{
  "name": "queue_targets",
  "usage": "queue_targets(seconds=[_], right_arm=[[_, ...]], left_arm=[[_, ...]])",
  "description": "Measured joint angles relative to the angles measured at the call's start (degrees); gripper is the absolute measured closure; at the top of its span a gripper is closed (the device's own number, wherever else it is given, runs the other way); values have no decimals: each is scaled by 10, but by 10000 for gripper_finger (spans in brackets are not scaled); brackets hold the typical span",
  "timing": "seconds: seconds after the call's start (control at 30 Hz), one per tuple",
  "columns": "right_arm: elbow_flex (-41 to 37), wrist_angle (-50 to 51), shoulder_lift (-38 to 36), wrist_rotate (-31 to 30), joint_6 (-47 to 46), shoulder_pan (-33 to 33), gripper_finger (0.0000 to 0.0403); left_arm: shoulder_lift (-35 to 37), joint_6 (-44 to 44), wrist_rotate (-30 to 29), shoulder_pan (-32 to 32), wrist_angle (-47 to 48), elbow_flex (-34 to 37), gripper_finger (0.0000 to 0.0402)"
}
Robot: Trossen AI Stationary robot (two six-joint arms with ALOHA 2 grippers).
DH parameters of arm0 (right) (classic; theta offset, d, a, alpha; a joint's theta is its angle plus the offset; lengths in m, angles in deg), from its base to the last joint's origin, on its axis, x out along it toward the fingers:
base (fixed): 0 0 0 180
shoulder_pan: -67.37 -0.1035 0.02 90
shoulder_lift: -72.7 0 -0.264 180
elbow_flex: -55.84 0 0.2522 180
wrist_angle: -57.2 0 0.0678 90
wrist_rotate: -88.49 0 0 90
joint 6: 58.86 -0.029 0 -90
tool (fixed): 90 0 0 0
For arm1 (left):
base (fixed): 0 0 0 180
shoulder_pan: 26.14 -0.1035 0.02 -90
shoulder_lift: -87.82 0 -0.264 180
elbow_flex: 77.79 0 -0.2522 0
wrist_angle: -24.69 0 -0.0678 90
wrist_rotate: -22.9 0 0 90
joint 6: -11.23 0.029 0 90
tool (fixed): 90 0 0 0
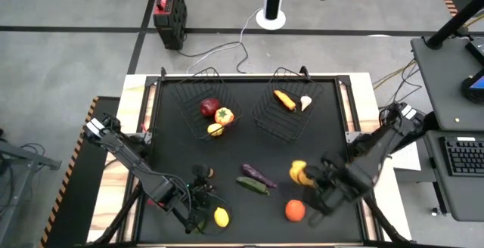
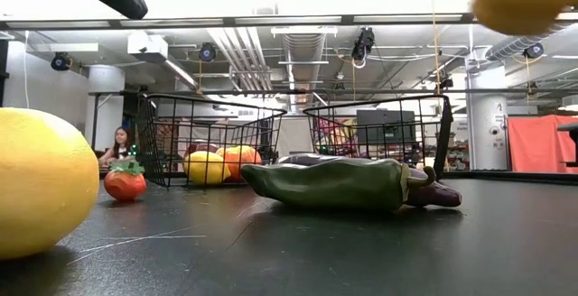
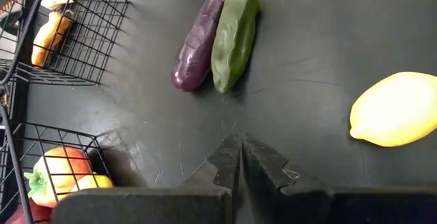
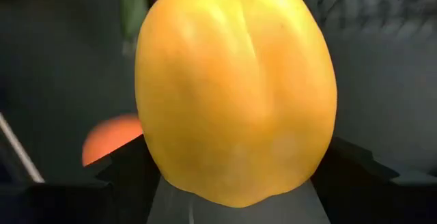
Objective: Sort produce into baskets
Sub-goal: Put the yellow bell pepper into the right black wire basket
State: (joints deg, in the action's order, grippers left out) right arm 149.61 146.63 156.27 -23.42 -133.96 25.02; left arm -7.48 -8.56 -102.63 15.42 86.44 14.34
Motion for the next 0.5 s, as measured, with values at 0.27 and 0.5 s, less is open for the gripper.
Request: queue_targets(seconds=[0.27,0.5], right_arm=[[72,20,0,-7,210,202,87],[78,7,1,-6,330,373,91]], left_arm=[[0,-18,0,4,0,0,400],[0,-41,1,7,0,0,400]])
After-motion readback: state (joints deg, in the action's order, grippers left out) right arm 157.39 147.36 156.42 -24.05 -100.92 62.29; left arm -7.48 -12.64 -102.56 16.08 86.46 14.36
